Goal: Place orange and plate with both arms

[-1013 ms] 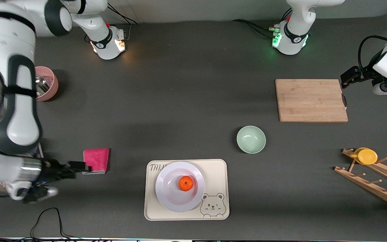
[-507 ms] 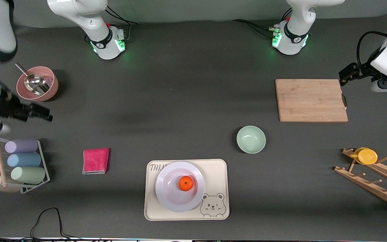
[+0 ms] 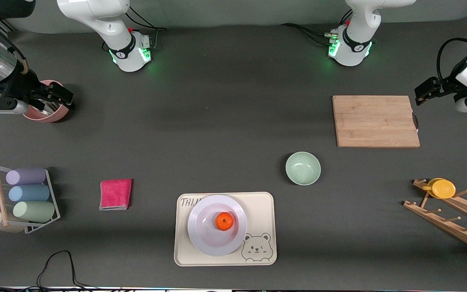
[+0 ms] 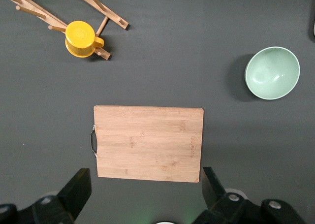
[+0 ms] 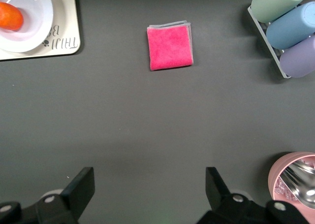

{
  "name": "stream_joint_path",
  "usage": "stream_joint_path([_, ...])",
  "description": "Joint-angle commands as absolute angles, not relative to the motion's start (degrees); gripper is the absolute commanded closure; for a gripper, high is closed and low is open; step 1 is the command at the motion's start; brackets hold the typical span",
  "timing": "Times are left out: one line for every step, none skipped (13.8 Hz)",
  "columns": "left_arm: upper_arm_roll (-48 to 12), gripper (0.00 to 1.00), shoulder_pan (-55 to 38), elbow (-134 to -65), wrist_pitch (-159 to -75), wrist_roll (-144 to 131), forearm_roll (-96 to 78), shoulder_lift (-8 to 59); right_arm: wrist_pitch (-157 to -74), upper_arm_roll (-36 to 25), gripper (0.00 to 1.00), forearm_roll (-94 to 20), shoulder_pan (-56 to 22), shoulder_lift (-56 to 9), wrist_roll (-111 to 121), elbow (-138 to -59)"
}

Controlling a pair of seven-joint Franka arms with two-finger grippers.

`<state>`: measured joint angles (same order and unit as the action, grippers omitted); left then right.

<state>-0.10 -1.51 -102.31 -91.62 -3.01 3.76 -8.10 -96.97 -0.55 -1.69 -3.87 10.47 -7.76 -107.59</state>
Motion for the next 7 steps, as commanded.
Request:
stream_joint_path([-0.88, 0.0, -0.09, -100.02, -88.6, -2.9, 3.6, -7.12, -95.89, -0.62, 0.0, -1.93, -3.96, 8.88, -8.53, -105.12])
stream_joint_path([-0.97, 0.0, -0.17, -99.76, -88.42, -2.99, 3.6, -7.12, -95.8, -0.62, 0.0, -1.85, -3.96, 8.88, -8.53, -105.12])
stream_joint_path([-0.97, 0.0, -0.35, -99.67, -88.42, -3.16, 3.6, -7.03, -95.8, -0.7, 0.0, -1.93, -3.96, 8.88, -8.53, -105.12])
stream_joint_path([-0.88, 0.0, -0.44, -99.67, -88.33, -3.08, 3.6, -7.12, -95.71, -0.7, 0.0, -1.93, -4.04, 8.96, -8.53, -105.12])
stream_joint_path([-0.79, 0.0, -0.61, -99.41, -87.9, -2.99, 3.6, -7.12, -95.8, -0.53, 0.0, -1.85, -4.04, 8.96, -8.61, -105.12])
stream_joint_path([-0.79, 0.0, -0.88, -99.06, -87.63, -3.08, 3.6, -7.03, -95.8, -0.44, 0.0, -1.85, -4.04, 8.88, -8.61, -105.12])
stream_joint_path([-0.79, 0.0, -0.97, -98.97, -87.54, -3.16, 3.6, -7.03, -95.8, -0.18, 0.0, -1.41, -4.22, 8.96, -8.7, -105.2])
